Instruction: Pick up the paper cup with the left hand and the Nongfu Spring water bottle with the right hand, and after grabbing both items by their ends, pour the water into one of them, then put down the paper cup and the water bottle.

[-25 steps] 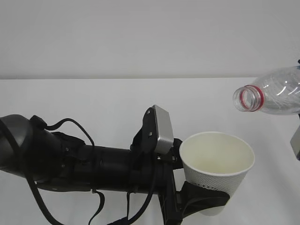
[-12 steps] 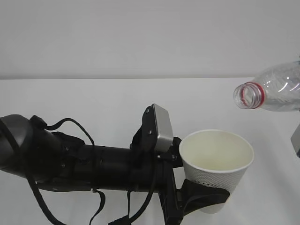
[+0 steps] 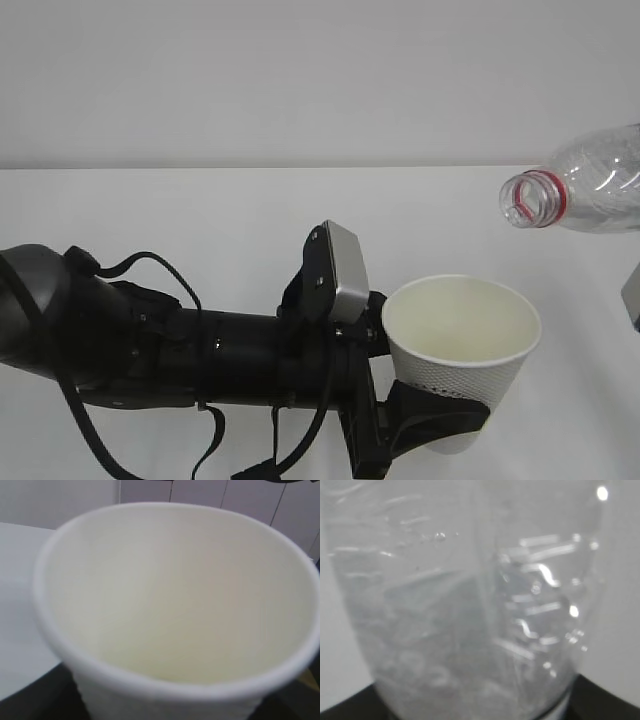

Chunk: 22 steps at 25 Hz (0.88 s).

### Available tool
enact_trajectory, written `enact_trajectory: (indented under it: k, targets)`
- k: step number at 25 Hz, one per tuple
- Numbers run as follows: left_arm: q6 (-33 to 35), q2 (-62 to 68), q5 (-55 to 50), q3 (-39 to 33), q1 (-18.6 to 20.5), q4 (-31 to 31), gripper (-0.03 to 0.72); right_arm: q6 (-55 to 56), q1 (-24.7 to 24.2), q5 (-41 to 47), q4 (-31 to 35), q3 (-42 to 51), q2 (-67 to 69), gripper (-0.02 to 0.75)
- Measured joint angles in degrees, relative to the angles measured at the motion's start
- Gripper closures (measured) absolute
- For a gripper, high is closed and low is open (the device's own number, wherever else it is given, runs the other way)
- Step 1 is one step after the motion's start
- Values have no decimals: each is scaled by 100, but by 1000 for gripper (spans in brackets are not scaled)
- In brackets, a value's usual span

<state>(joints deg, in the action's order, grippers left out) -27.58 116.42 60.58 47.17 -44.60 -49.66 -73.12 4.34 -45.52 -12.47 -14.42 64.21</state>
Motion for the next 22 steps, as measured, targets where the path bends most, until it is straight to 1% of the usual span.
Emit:
enact_trajectory:
  k: [22]
  targets:
    - [0,0,0,0,0,0,139,-17,0,-80,0,0,0,344]
